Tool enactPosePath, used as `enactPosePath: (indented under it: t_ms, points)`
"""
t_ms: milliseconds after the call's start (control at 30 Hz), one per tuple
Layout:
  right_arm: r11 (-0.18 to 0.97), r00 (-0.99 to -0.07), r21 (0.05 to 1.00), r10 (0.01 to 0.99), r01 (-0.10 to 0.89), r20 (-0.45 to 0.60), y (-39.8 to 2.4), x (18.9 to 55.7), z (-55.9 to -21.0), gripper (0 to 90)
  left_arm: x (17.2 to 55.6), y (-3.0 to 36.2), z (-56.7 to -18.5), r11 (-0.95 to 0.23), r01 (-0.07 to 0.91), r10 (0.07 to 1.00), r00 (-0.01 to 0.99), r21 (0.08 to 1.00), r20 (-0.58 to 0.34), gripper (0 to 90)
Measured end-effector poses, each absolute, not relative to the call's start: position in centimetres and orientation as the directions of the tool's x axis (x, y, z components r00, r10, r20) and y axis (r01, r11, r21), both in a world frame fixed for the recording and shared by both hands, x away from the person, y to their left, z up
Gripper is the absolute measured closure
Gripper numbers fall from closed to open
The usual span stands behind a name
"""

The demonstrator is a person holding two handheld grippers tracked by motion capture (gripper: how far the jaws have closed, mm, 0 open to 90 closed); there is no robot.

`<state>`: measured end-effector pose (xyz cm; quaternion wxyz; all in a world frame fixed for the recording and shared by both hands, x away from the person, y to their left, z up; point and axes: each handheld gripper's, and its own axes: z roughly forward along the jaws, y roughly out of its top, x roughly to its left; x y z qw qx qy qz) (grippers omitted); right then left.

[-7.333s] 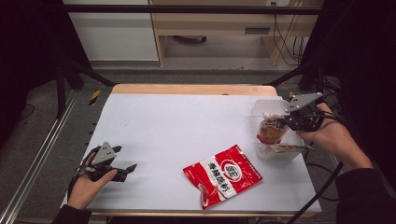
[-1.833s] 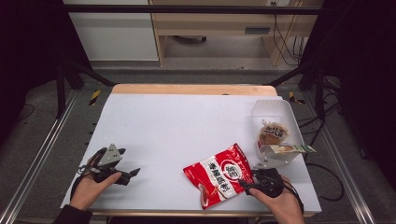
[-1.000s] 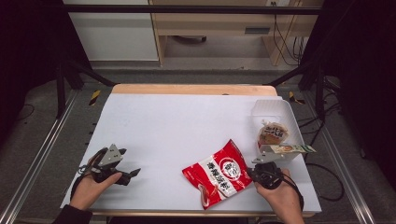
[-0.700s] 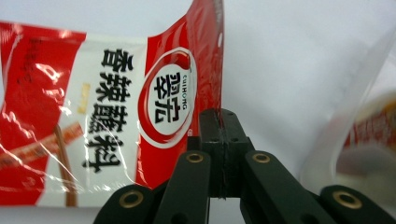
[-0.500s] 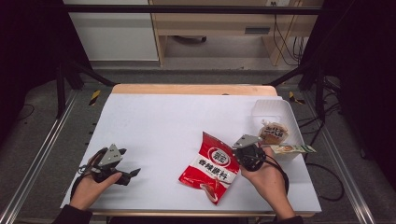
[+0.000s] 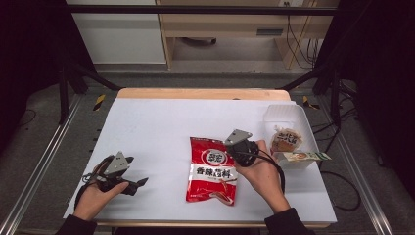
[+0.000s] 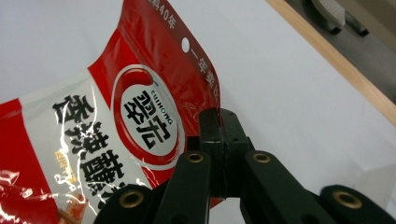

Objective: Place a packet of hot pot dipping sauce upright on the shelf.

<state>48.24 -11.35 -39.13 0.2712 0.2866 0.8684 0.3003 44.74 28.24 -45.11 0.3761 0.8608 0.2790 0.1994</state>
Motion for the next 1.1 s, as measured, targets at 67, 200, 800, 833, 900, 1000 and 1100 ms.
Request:
enactPosePath:
  t_ms: [67,200,800,833,900,1000,1100]
  points:
    - [0.659,-0.694,0.683,0.651,0.315,-0.309,-10.8,48.4,-39.1,90.0,44.8,28.1,-44.9,-0.548,0.333,0.634,0.764,0.767,0.121,8.2]
    - [0.669,-0.706,0.693,0.626,0.269,-0.33,-9.8,48.9,-38.7,90.0,44.9,27.5,-44.4,-0.551,0.321,0.622,0.773,0.77,0.123,8.2]
    - [0.65,-0.735,0.736,0.591,0.189,-0.333,-8.3,49.6,-35.6,90.0,48.0,22.9,-40.3,-0.589,0.263,0.569,0.806,0.764,0.161,9.5]
    - [0.652,-0.738,0.735,0.586,0.185,-0.335,-8.2,49.5,-35.4,90.0,48.1,22.7,-39.9,-0.597,0.255,0.563,0.809,0.761,0.17,9.5]
    - [0.662,-0.746,0.729,0.57,0.171,-0.343,-7.9,49.3,-34.8,90.0,48.1,22.3,-39.3,-0.601,0.247,0.554,0.814,0.76,0.173,10.0]
    - [0.669,-0.753,0.725,0.559,0.163,-0.347,-7.7,49.1,-34.6,90.0,48.3,21.9,-38.4,-0.605,0.235,0.543,0.82,0.761,0.179,10.8]
    - [0.676,-0.761,0.721,0.545,0.151,-0.351,-7.3,48.7,-34.2,90.0,48.7,21.7,-37.8,-0.618,0.223,0.533,0.824,0.754,0.193,12.0]
